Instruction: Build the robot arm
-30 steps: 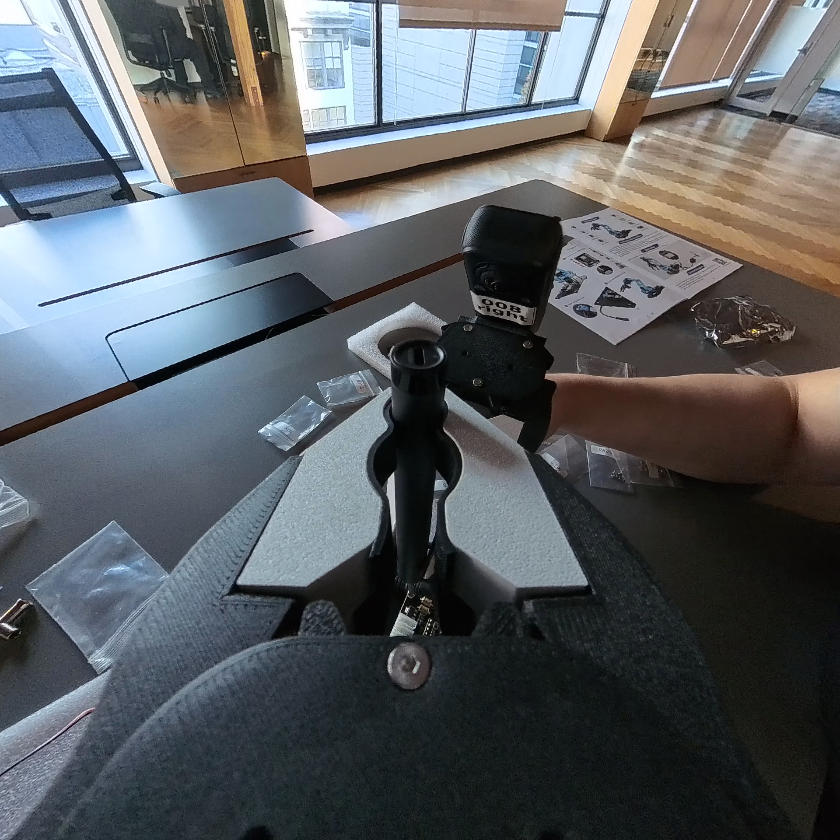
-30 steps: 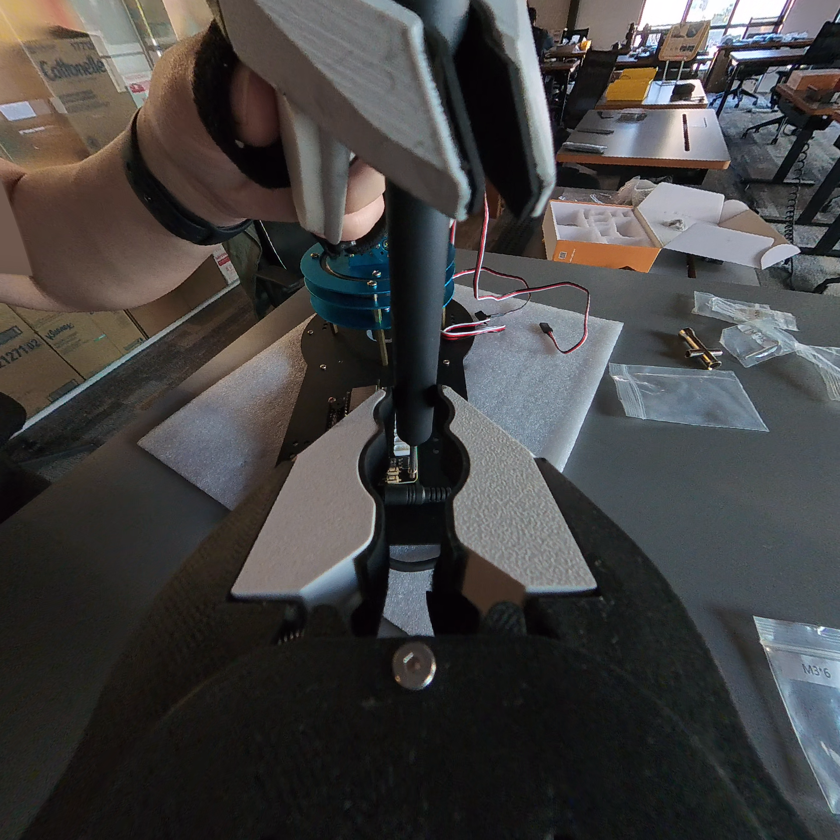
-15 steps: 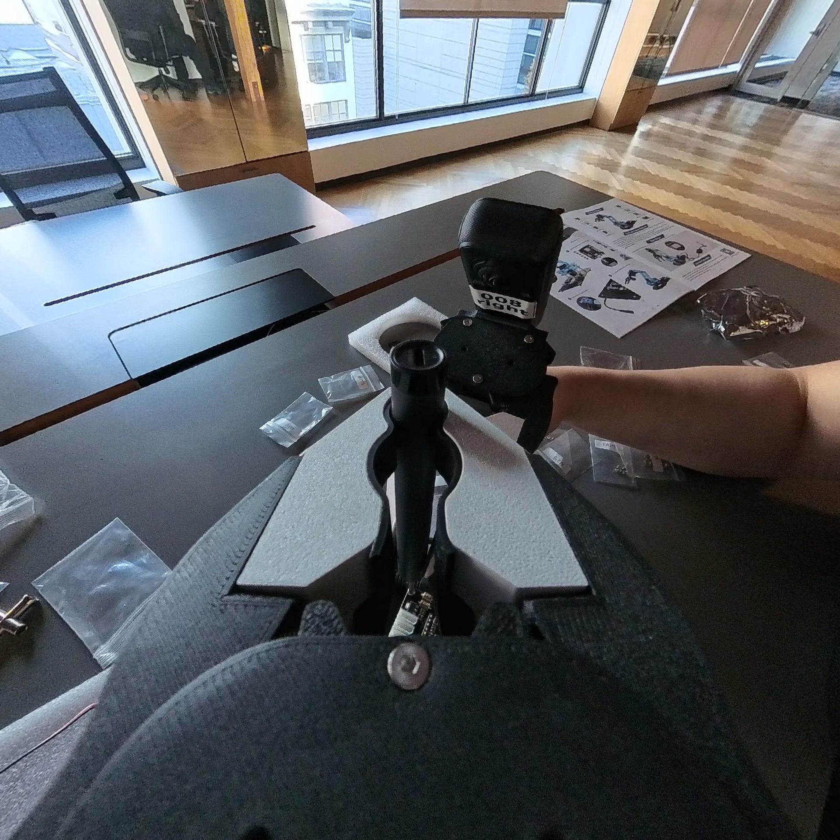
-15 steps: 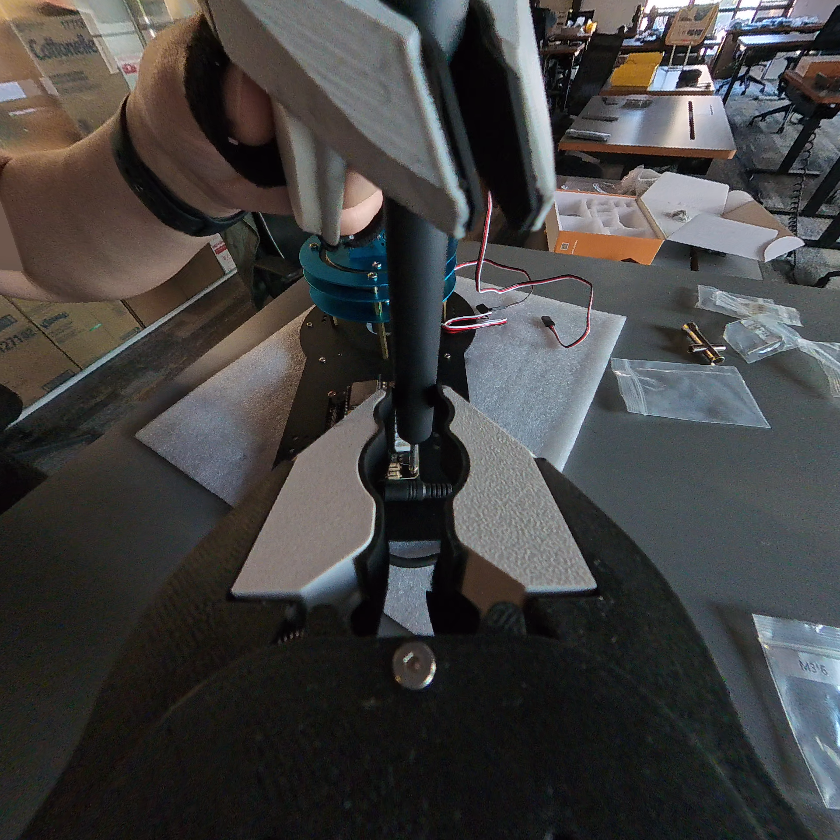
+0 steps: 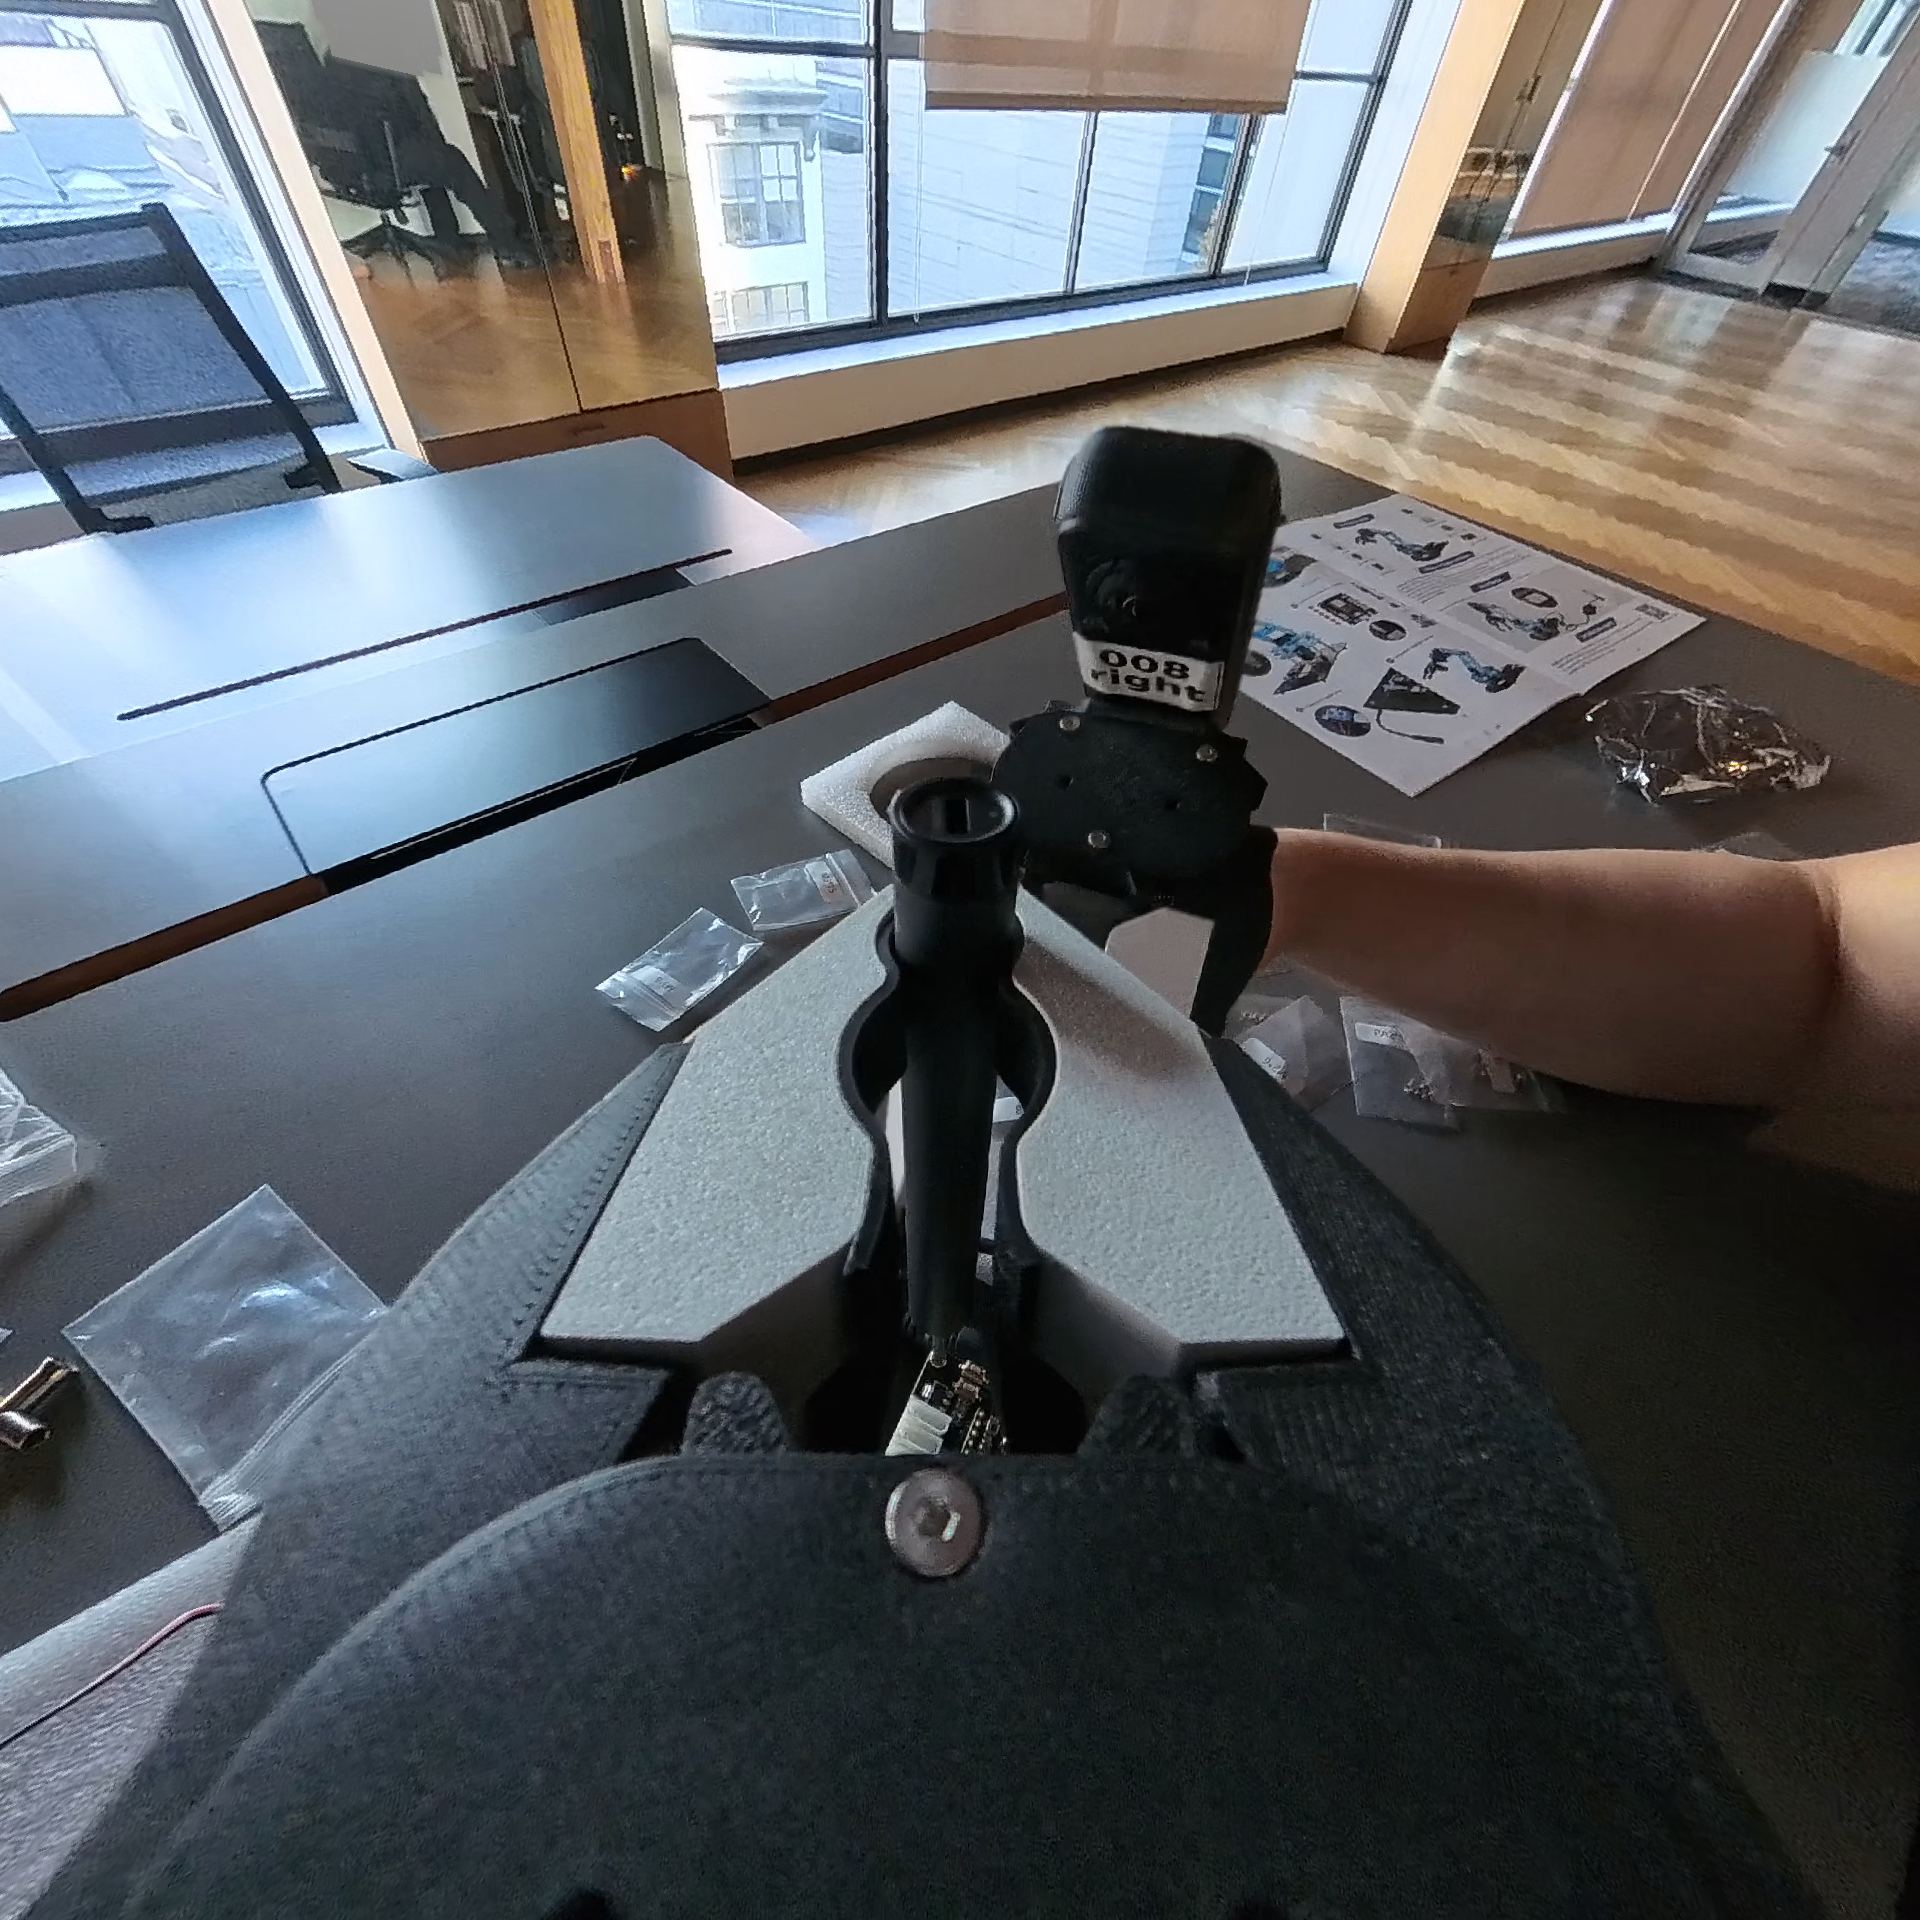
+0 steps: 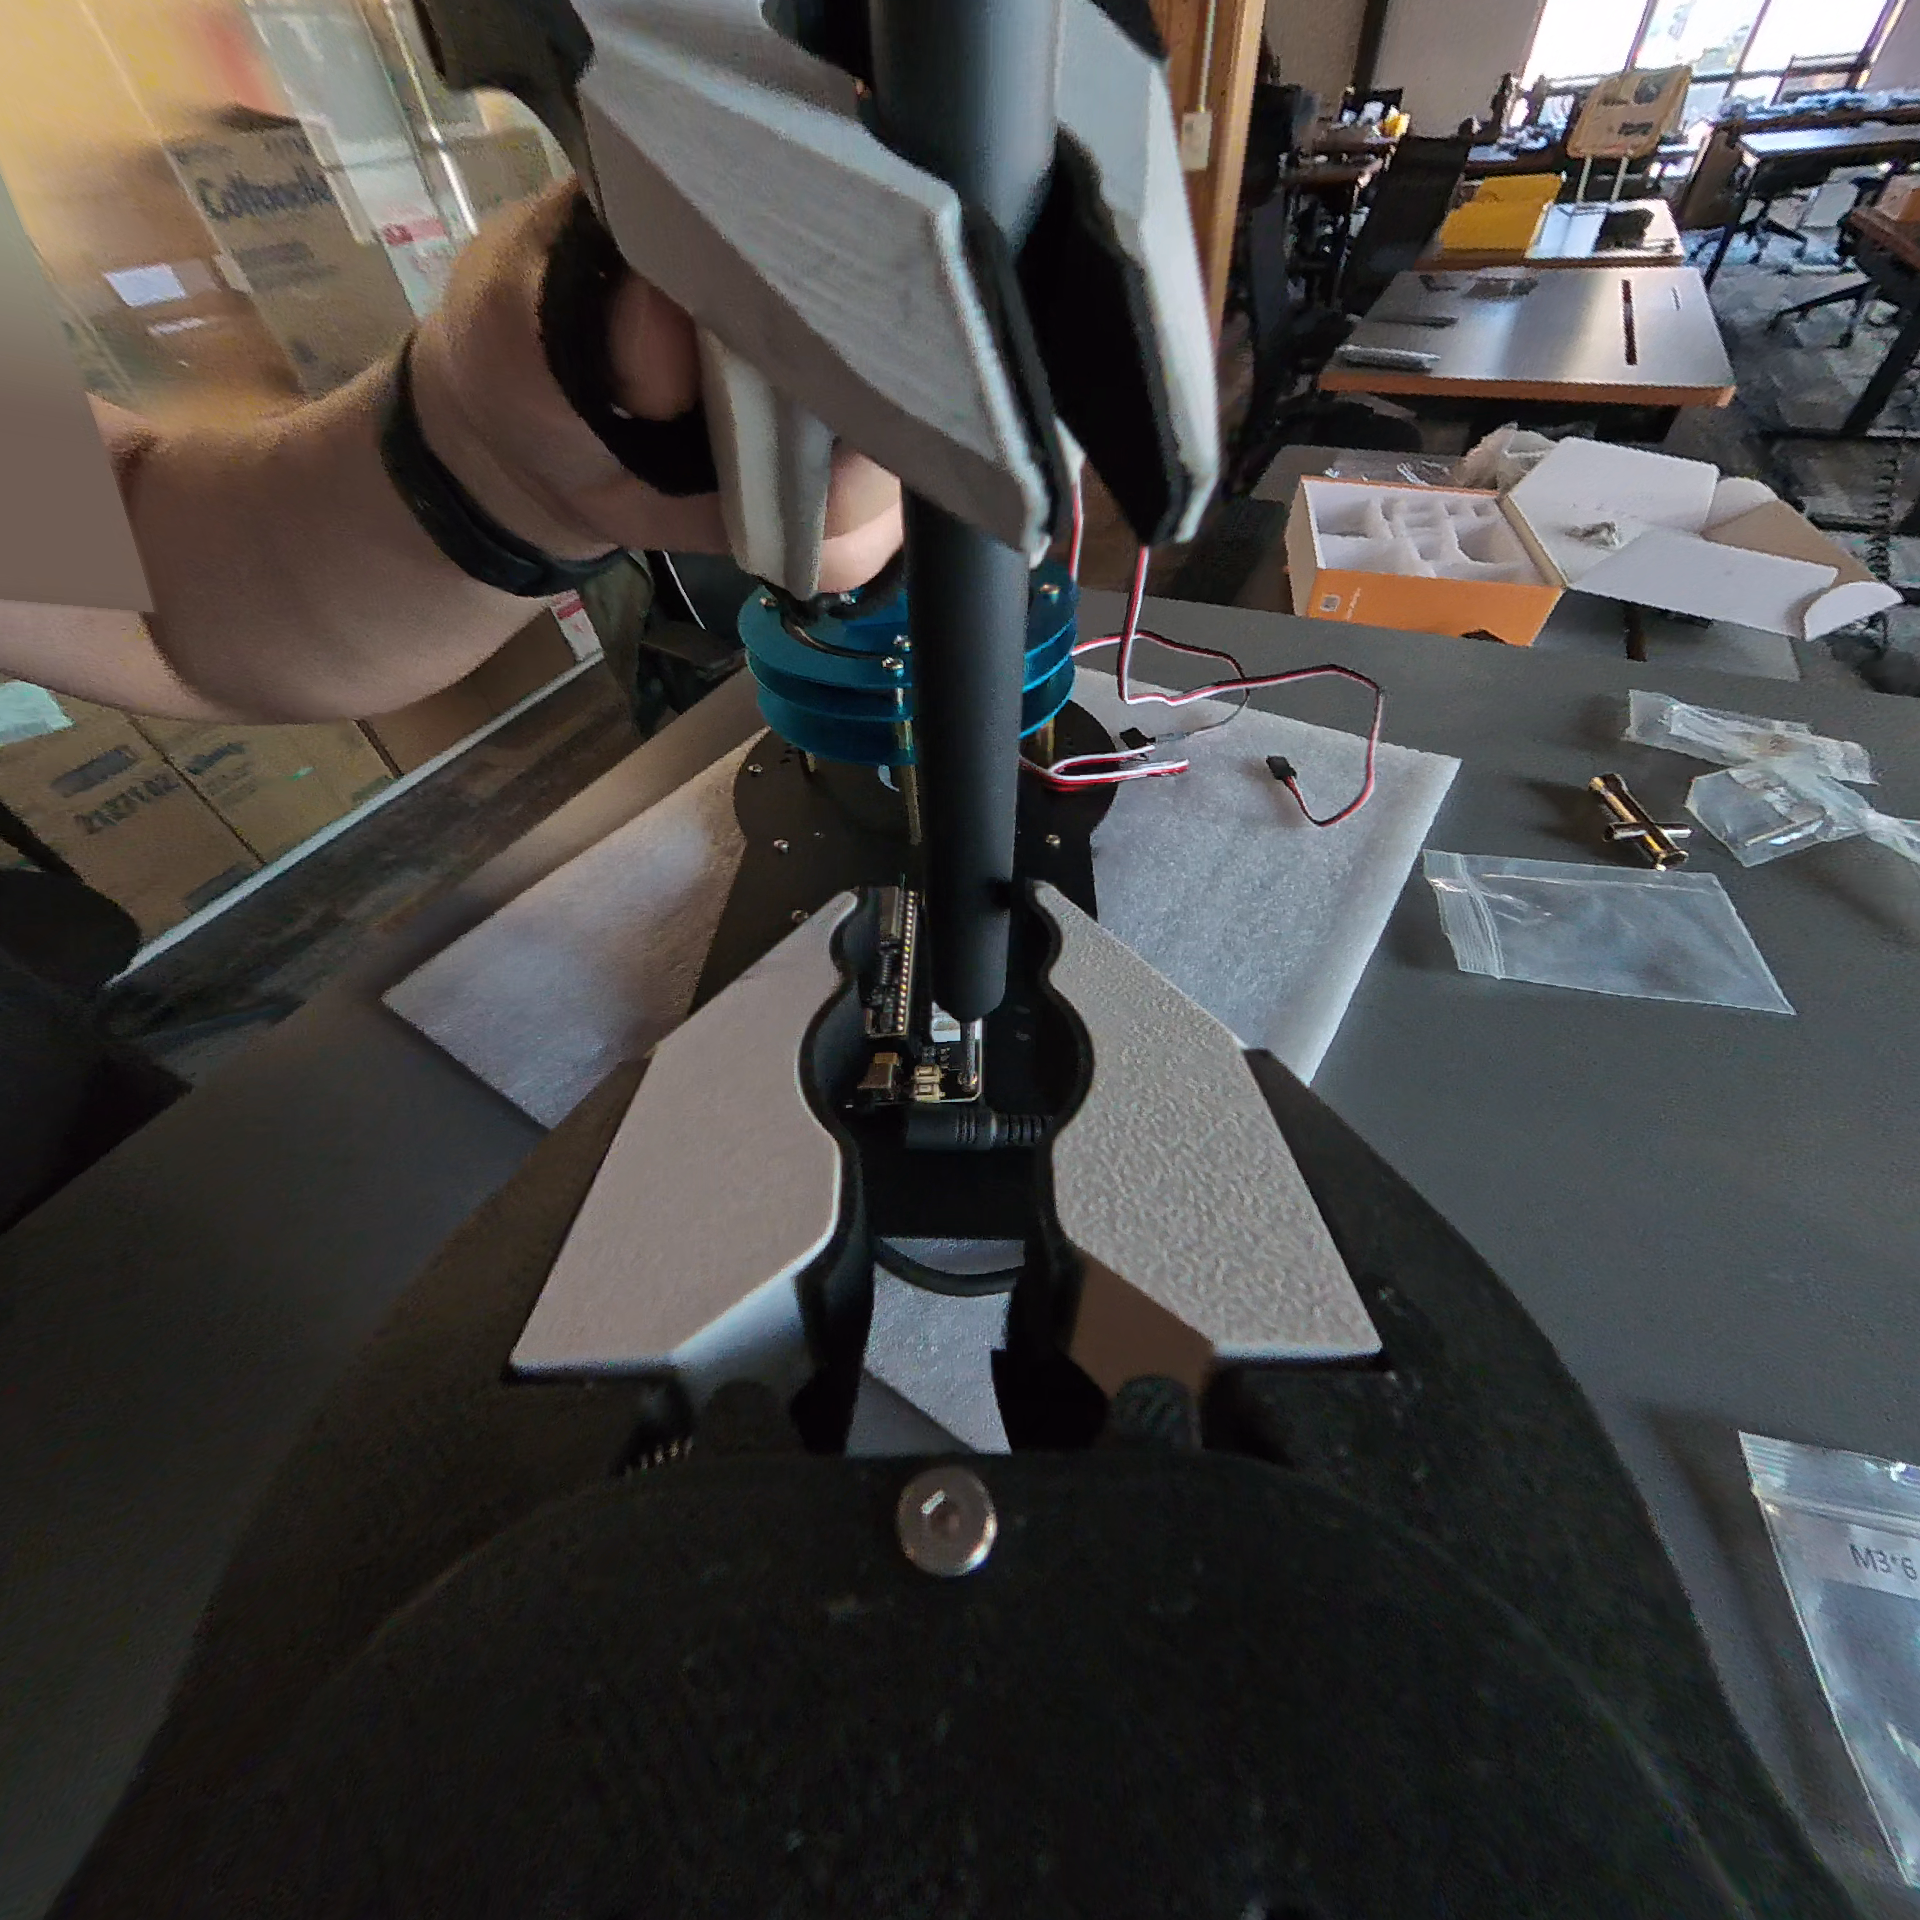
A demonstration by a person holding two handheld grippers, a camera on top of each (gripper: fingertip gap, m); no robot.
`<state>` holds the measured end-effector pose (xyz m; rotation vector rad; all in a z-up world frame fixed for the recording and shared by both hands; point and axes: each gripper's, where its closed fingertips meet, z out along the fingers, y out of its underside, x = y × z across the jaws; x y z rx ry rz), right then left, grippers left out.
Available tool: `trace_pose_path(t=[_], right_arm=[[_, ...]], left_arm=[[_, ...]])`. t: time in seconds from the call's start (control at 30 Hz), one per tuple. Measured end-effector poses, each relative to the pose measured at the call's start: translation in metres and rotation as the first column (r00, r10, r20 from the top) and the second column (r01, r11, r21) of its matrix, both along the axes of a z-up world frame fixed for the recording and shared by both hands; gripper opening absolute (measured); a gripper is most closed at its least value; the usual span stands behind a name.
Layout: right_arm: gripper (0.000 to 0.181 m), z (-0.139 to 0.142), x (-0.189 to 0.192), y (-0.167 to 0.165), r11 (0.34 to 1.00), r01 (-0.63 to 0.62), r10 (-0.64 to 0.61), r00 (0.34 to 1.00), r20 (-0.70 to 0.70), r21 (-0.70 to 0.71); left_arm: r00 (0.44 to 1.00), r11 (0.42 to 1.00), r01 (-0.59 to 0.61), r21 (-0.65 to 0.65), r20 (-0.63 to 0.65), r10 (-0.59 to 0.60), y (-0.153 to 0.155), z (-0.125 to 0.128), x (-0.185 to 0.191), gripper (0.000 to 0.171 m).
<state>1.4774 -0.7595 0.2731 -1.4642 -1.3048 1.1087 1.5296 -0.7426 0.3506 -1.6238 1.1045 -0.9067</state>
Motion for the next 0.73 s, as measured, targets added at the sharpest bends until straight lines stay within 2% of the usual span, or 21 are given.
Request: trace_pose_path(t=[0.27,0.5,0.57,0.73], right_arm=[[0.018,0.0,0.005,0.0,0.999,-0.036,0.036,0.999,-0.024,-0.009],[0.022,0.018,0.0,-0.002,0.999,-0.048,0.048,0.995,-0.088,0.005],[0.016,0.019,-0.001,-0.003,0.998,-0.058,0.058,0.994,-0.095,0.001],[0.015,0.019,-0.002,-0.002,0.996,-0.083,0.081,0.991,-0.105,-0.017]], left_arm=[[1.0,0.999,0.024,0.027,0.006,-0.024,-0.005,0.001,-0.004,0.008],[0.999,0.998,0.052,0.043,0.006,-0.052,-0.01,0.001,-0.005,0.008],[0.998,0.996,0.067,0.053,0.002,-0.067,-0.012,0.001,-0.004,0.008],[0.998,0.996,0.066,0.052,0.003,-0.066,-0.011,0.001,-0.005,0.009]])
